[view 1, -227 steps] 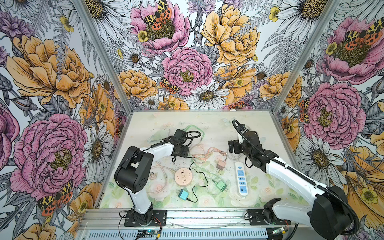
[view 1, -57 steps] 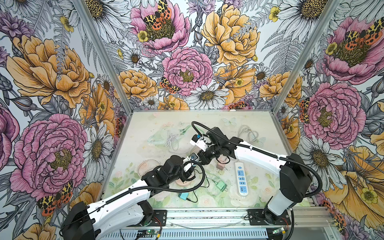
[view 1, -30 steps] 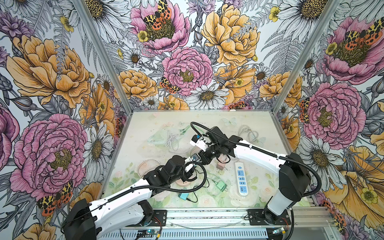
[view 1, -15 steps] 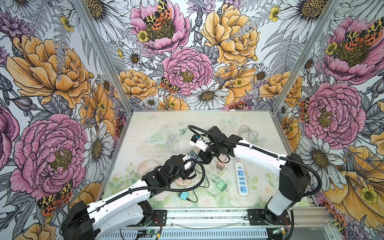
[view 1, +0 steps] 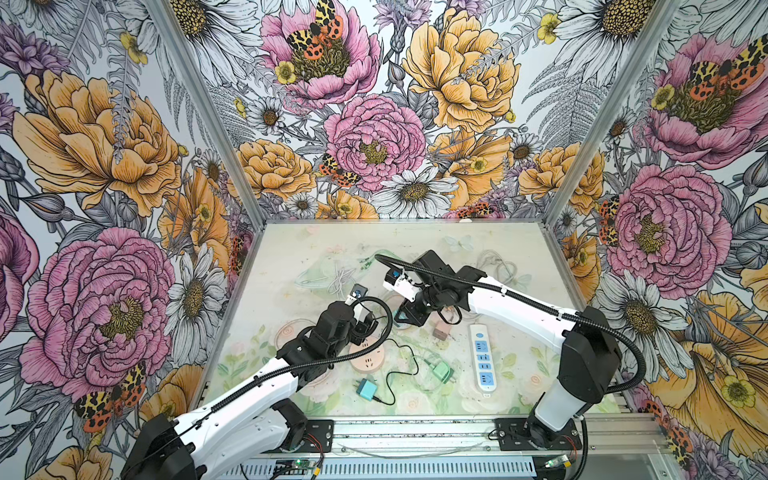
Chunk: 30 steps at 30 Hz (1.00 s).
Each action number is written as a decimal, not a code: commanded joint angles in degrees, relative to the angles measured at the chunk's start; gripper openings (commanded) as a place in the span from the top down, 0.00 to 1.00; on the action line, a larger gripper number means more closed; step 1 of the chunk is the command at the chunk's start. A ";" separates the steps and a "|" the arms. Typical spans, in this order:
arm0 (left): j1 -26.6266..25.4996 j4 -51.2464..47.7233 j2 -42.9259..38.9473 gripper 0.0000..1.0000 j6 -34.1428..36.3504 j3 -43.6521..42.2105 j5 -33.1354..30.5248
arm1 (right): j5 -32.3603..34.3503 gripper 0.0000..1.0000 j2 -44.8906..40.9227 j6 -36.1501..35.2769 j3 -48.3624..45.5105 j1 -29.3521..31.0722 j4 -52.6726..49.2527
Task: Insert the plug
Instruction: 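Open the left gripper and draw it back while the right gripper holds the charger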
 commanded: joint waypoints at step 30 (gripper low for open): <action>22.61 -3.11 35.16 0.57 -29.61 20.30 19.80 | 11.98 1.00 0.55 -12.17 4.01 10.81 -3.07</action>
